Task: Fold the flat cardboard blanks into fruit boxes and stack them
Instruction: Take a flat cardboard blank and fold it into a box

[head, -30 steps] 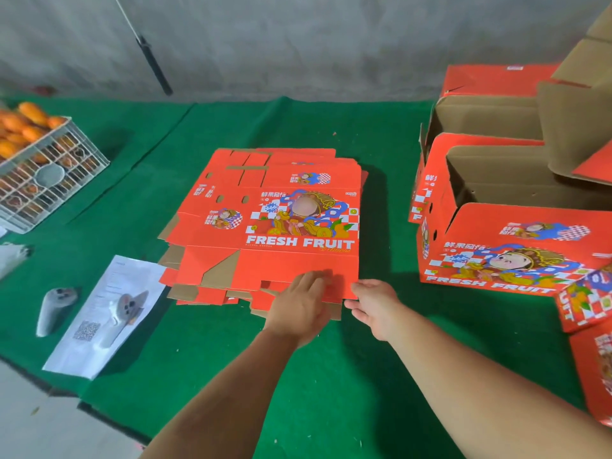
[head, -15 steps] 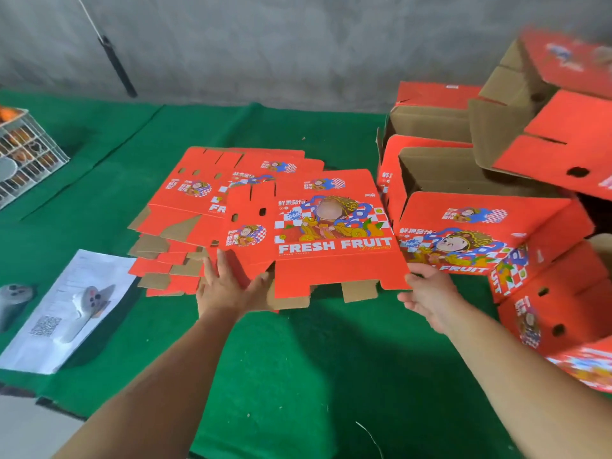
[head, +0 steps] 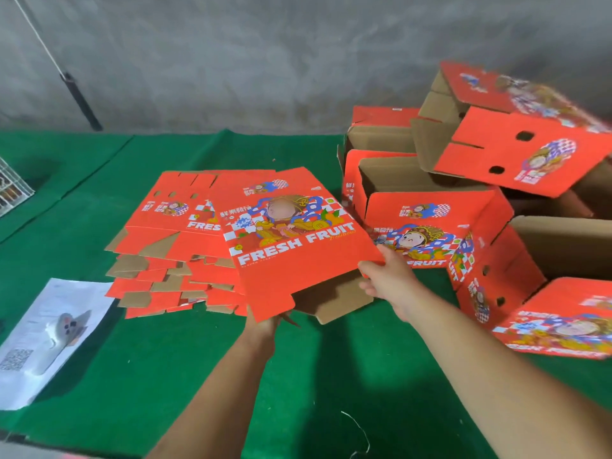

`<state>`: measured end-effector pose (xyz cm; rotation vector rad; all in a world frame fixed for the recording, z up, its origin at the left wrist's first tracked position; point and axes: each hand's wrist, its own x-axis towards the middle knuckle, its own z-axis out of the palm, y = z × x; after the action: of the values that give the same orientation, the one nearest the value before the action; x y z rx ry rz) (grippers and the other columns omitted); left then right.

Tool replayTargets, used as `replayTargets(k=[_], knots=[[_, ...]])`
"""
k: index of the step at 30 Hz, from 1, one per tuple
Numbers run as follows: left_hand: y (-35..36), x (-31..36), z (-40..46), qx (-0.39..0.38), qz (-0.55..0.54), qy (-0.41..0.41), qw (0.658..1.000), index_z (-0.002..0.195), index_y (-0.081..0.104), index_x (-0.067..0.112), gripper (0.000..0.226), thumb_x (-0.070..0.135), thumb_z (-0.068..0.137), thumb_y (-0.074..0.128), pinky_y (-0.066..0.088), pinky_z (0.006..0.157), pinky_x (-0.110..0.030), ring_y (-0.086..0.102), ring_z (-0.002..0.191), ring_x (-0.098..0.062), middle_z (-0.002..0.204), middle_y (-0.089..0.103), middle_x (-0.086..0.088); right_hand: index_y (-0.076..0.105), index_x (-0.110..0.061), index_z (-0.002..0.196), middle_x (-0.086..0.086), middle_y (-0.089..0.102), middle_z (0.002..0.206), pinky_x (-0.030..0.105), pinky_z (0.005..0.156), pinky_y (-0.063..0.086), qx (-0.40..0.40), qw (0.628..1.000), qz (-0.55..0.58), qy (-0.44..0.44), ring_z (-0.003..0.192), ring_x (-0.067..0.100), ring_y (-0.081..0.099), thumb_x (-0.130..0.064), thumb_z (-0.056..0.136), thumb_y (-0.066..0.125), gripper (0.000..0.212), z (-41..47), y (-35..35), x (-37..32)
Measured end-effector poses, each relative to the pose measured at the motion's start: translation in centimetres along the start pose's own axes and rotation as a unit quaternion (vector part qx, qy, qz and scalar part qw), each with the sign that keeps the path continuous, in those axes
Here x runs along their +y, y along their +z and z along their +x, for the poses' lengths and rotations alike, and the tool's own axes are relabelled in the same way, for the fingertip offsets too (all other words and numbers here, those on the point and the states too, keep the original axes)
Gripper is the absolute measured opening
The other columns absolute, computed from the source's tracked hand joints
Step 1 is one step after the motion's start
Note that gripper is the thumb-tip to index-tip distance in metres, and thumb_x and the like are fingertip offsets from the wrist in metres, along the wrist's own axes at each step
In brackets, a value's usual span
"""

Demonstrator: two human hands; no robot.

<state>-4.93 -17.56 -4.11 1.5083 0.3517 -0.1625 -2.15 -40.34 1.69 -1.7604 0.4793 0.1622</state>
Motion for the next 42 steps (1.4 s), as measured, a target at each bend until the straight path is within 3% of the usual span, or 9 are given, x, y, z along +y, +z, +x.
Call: replayTargets(k=[6, 11, 14, 17, 22, 26, 30, 34, 42], knots=[[3.3, 2.5, -2.9, 0.011, -0.048, -0.041, 0.998, 0.137, 0.052, 0.013, 0.070, 0.043, 0.074, 0.060, 0.043, 0.104, -0.063, 0.057, 0.098, -0.028, 0.114, 0.062, -0.012, -0.004, -0.042, 0.160, 0.006, 0.016, 0.162, 0.053, 0.112, 0.045, 0.113, 0.990, 0.083, -0.030, 0.141, 0.027, 0.046, -0.037, 0.072, 0.083, 0.123, -2.5, 1.6, -0.3], [5.0, 3.6, -3.8, 0.125, 0.132, 0.099, 0.978, 0.163, -0.011, 0.025, 0.104, 0.043, 0.079, 0.048, 0.015, 0.124, -0.043, 0.016, 0.150, -0.031, 0.166, 0.014, -0.016, -0.004, -0.054, 0.156, -0.025, 0.068, 0.118, 0.042, 0.080, 0.062, -0.056, 0.970, 0.233, 0.026, 0.108, 0.013, 0.071, -0.031, 0.084, 0.078, 0.111, -5.6, 3.7, -0.5], [6.1, 3.8, -4.5, 0.076, 0.198, 0.143, 0.967, 0.161, -0.018, 0.024, 0.105, 0.038, 0.077, 0.044, 0.006, 0.122, -0.041, 0.007, 0.150, -0.030, 0.166, 0.001, -0.017, 0.005, -0.048, 0.159, -0.009, 0.055, 0.144, 0.049, 0.104, 0.051, -0.020, 0.992, 0.123, -0.024, 0.130, 0.020, 0.057, -0.055, 0.066, 0.077, 0.118, -7.0, 4.1, -1.2], [6.4, 3.1, -5.1, -0.014, 0.217, 0.126, 0.968, 0.156, -0.027, 0.036, 0.122, 0.064, 0.066, 0.051, 0.003, 0.122, -0.038, 0.000, 0.143, -0.014, 0.163, -0.006, -0.003, 0.038, -0.035, 0.154, 0.003, 0.062, 0.137, 0.050, 0.110, 0.047, 0.024, 0.987, 0.151, -0.052, 0.125, 0.024, 0.061, -0.027, 0.092, 0.073, 0.072, -6.9, 2.9, -1.8], [3.8, 3.2, -3.8, -0.003, 0.360, 0.383, 0.851, 0.159, 0.021, 0.039, 0.098, 0.073, 0.077, 0.063, 0.008, 0.125, -0.036, 0.004, 0.155, -0.019, 0.162, 0.012, -0.002, 0.068, -0.034, 0.121, 0.014, 0.077, 0.103, 0.045, 0.080, 0.060, -0.039, 0.992, 0.107, -0.050, 0.076, 0.030, 0.074, -0.006, 0.096, 0.064, 0.039, -6.8, -1.0, -2.4], [3.5, 5.2, -2.1, -0.069, 0.458, 0.433, 0.773, 0.149, 0.049, 0.026, 0.085, 0.076, 0.081, 0.059, 0.033, 0.117, -0.045, 0.039, 0.139, -0.022, 0.146, 0.043, -0.002, 0.069, -0.034, 0.122, 0.006, 0.075, 0.110, 0.037, 0.075, 0.059, -0.040, 0.990, -0.072, -0.117, 0.078, 0.024, 0.072, -0.002, 0.093, 0.063, 0.044, -7.0, -3.6, -3.4], [5.4, 5.5, -2.8, -0.141, 0.411, 0.375, 0.819, 0.153, 0.041, 0.024, 0.080, 0.057, 0.084, 0.067, 0.045, 0.107, -0.040, 0.052, 0.120, -0.018, 0.132, 0.042, 0.001, 0.022, -0.049, 0.156, 0.001, 0.056, 0.137, 0.035, 0.090, 0.051, -0.029, 0.933, -0.297, -0.202, 0.104, 0.021, 0.063, -0.009, 0.093, 0.060, 0.083, -7.1, -5.9, -5.7], [6.9, 5.8, -2.9, -0.145, 0.322, 0.361, 0.863, 0.158, 0.030, 0.015, 0.085, 0.031, 0.088, 0.076, 0.036, 0.111, -0.020, 0.044, 0.121, -0.008, 0.134, 0.040, -0.002, -0.027, -0.052, 0.151, 0.007, 0.044, 0.098, 0.031, 0.063, 0.035, 0.028, 0.859, -0.450, -0.244, 0.063, 0.019, 0.045, -0.007, 0.093, 0.056, 0.111, -7.1, -7.0, -7.1], [4.1, 11.6, 1.8, 0.057, 0.291, 0.356, 0.886, 0.161, 0.019, 0.002, 0.103, 0.025, 0.084, 0.083, 0.012, 0.124, -0.030, 0.021, 0.152, -0.027, 0.163, 0.027, -0.019, 0.060, -0.029, 0.122, -0.001, 0.066, 0.119, 0.045, 0.090, 0.051, 0.069, 0.846, -0.461, -0.261, 0.113, 0.029, 0.064, -0.017, 0.092, 0.068, 0.034, -6.9, -11.0, -8.2]])
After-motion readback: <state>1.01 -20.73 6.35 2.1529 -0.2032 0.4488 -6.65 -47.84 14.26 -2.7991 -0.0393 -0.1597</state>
